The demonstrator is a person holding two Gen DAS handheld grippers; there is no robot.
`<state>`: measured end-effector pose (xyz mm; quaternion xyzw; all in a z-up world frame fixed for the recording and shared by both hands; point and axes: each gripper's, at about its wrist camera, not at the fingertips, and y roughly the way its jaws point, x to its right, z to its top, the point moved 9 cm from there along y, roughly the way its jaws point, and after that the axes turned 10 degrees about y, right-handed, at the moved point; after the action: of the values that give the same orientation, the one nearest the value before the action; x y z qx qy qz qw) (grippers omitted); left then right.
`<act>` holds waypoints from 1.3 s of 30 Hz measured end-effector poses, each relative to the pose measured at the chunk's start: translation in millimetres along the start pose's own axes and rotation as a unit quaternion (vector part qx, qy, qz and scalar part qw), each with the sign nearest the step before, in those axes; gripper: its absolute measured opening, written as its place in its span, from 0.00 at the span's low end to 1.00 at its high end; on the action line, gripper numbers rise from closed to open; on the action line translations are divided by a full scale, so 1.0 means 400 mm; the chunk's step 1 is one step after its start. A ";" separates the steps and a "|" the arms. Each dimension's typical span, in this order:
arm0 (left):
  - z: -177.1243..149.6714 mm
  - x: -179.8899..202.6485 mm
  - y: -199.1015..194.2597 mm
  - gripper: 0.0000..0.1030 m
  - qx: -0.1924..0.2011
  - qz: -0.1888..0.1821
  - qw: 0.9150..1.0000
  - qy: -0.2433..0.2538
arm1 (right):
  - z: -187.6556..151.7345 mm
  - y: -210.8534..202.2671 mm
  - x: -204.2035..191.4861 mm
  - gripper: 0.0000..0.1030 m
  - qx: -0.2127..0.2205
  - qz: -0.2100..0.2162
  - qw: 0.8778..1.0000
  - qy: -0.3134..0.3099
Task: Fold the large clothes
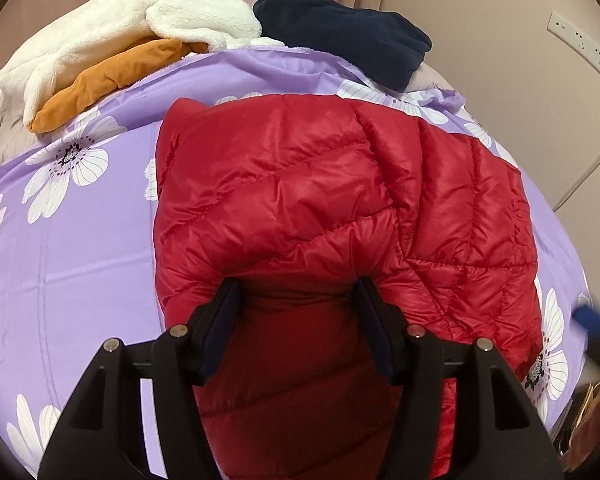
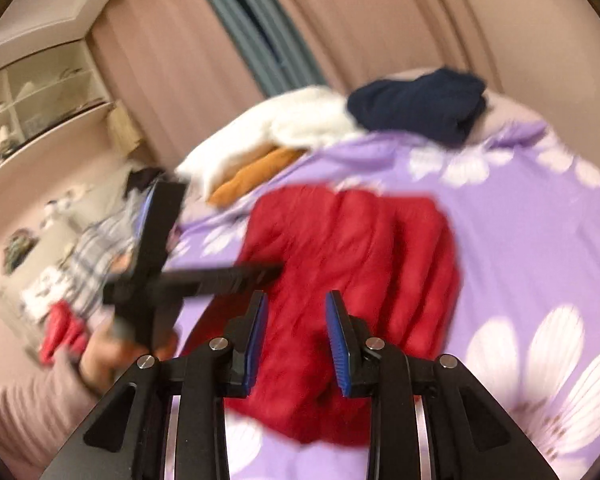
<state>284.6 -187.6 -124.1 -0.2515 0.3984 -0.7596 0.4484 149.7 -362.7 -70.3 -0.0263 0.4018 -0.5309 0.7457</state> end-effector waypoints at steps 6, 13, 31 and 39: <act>-0.002 -0.004 -0.002 0.58 0.005 -0.006 1.000 -0.012 | 0.082 0.134 0.027 0.28 -0.005 -0.078 0.997 -0.004; -0.003 -0.007 0.003 0.58 0.009 -0.008 1.000 -0.016 | 0.053 0.232 0.084 0.28 -0.041 -0.124 0.991 0.012; -0.105 -0.004 -0.079 0.59 0.025 -0.018 0.999 -0.035 | 0.012 0.258 0.115 0.28 -0.063 -0.125 0.990 0.035; -0.175 0.004 -0.098 0.59 0.025 -0.040 0.997 -0.058 | 0.010 0.259 0.117 0.28 -0.063 -0.123 0.990 0.040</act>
<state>213.3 -151.4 -130.3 -0.2996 0.3424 -0.7704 0.4465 237.5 -357.2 -142.6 -0.1011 0.4578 -0.5925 0.6550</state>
